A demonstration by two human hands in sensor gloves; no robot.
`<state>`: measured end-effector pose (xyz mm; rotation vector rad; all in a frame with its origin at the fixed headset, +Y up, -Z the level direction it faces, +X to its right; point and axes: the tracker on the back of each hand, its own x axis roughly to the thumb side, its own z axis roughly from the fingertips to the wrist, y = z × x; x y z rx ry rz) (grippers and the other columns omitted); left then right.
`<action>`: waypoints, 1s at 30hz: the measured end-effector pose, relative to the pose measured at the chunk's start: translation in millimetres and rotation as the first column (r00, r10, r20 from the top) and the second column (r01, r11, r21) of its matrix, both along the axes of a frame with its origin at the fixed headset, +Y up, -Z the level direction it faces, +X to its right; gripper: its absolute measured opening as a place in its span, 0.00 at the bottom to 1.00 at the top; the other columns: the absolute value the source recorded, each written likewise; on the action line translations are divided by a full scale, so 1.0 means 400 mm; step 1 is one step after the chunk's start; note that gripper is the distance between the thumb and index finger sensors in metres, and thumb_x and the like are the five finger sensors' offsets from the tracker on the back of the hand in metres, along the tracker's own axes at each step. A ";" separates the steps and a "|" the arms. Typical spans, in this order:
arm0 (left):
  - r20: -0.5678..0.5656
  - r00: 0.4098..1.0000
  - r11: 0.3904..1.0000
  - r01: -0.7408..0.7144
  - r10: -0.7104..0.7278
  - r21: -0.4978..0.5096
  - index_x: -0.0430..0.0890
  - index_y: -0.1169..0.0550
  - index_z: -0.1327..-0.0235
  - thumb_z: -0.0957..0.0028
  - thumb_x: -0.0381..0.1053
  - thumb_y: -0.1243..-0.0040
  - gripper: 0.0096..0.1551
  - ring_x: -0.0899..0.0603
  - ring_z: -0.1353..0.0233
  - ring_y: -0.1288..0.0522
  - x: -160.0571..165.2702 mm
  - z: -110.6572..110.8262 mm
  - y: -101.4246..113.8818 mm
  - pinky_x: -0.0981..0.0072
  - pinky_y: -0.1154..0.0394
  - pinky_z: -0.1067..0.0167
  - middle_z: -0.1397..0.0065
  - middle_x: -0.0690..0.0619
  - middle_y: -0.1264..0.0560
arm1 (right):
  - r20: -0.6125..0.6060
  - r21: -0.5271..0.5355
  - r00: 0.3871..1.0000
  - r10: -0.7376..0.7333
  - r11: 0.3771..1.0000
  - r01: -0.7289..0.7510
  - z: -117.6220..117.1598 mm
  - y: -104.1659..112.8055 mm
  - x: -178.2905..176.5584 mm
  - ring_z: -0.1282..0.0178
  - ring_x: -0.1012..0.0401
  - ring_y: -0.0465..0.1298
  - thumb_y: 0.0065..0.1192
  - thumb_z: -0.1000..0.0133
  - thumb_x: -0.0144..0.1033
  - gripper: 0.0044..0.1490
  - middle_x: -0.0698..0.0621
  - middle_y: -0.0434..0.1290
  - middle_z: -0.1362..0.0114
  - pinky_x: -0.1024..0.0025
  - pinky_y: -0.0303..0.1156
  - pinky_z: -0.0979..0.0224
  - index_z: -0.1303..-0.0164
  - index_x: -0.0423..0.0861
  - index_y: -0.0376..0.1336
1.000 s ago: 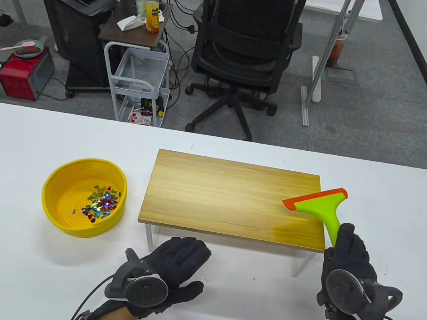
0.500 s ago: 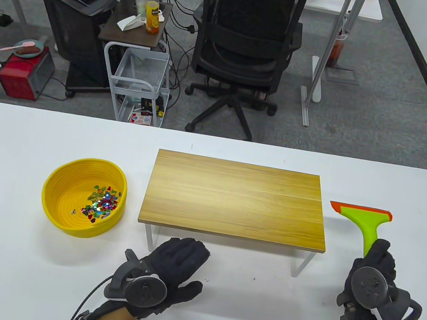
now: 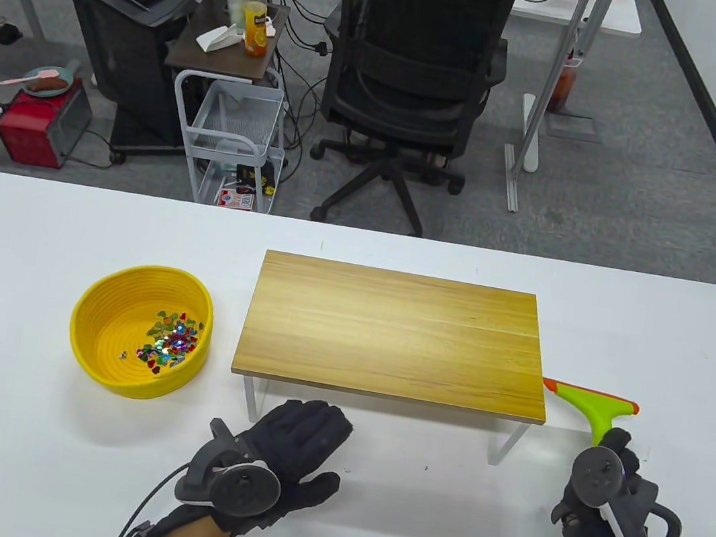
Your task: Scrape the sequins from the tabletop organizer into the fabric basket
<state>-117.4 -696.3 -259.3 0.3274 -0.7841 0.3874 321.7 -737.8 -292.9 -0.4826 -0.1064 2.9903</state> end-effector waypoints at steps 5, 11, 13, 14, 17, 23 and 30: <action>0.001 1.000 1.000 0.002 -0.002 -0.006 0.50 0.33 0.29 0.53 0.69 0.38 0.42 0.37 0.26 0.27 0.001 0.000 -0.002 0.40 0.34 0.27 0.24 0.48 0.28 | 0.001 -0.048 1.000 0.002 0.999 -0.002 -0.009 -0.035 -0.009 0.40 0.39 0.77 0.58 0.36 0.33 0.42 0.26 0.60 0.25 0.52 0.81 0.41 0.19 0.28 0.46; -0.001 1.000 1.000 0.000 0.000 -0.007 0.50 0.33 0.29 0.53 0.69 0.38 0.43 0.37 0.26 0.27 0.001 -0.001 -0.002 0.40 0.33 0.27 0.24 0.48 0.28 | 0.007 -0.078 1.000 -0.006 0.997 0.007 -0.017 -0.063 -0.014 0.40 0.39 0.77 0.60 0.36 0.34 0.43 0.26 0.61 0.25 0.52 0.81 0.41 0.19 0.28 0.47; -0.001 1.000 1.000 0.001 -0.001 -0.009 0.50 0.33 0.29 0.53 0.69 0.38 0.43 0.37 0.26 0.27 0.001 -0.002 -0.003 0.40 0.33 0.27 0.24 0.48 0.28 | 0.011 -0.093 1.000 -0.009 0.996 0.010 -0.019 -0.065 -0.015 0.41 0.39 0.78 0.61 0.36 0.34 0.43 0.27 0.62 0.26 0.52 0.81 0.41 0.19 0.28 0.48; -0.001 1.000 1.000 0.001 -0.002 -0.012 0.50 0.33 0.29 0.53 0.69 0.38 0.43 0.37 0.26 0.27 0.002 -0.002 -0.003 0.40 0.33 0.27 0.24 0.48 0.28 | 0.013 -0.099 1.000 -0.007 0.995 0.008 -0.019 -0.066 -0.015 0.41 0.39 0.78 0.62 0.36 0.35 0.43 0.27 0.63 0.26 0.52 0.81 0.42 0.19 0.28 0.48; -0.001 1.000 1.000 0.006 -0.006 -0.012 0.50 0.33 0.29 0.53 0.69 0.38 0.43 0.37 0.26 0.27 0.003 -0.002 -0.004 0.40 0.33 0.27 0.24 0.48 0.28 | 0.020 -0.114 1.000 0.011 0.993 -0.008 -0.021 -0.074 -0.014 0.41 0.39 0.78 0.64 0.37 0.36 0.44 0.28 0.65 0.26 0.51 0.80 0.41 0.20 0.28 0.50; -0.007 1.000 1.000 0.001 -0.001 -0.018 0.49 0.33 0.29 0.53 0.69 0.38 0.43 0.37 0.26 0.27 0.002 -0.004 -0.005 0.40 0.33 0.27 0.24 0.46 0.28 | 0.024 -0.075 1.000 0.003 0.997 -0.002 -0.013 -0.070 -0.005 0.37 0.37 0.75 0.64 0.37 0.42 0.45 0.29 0.65 0.25 0.47 0.77 0.37 0.19 0.30 0.51; -0.014 1.000 1.000 -0.010 0.010 -0.019 0.50 0.33 0.29 0.53 0.69 0.38 0.43 0.37 0.26 0.27 0.001 -0.007 -0.005 0.40 0.33 0.27 0.24 0.46 0.28 | -0.052 0.193 0.998 0.034 0.981 -0.023 0.029 0.054 -0.035 0.30 0.34 0.68 0.62 0.36 0.46 0.48 0.30 0.58 0.20 0.40 0.68 0.29 0.17 0.34 0.46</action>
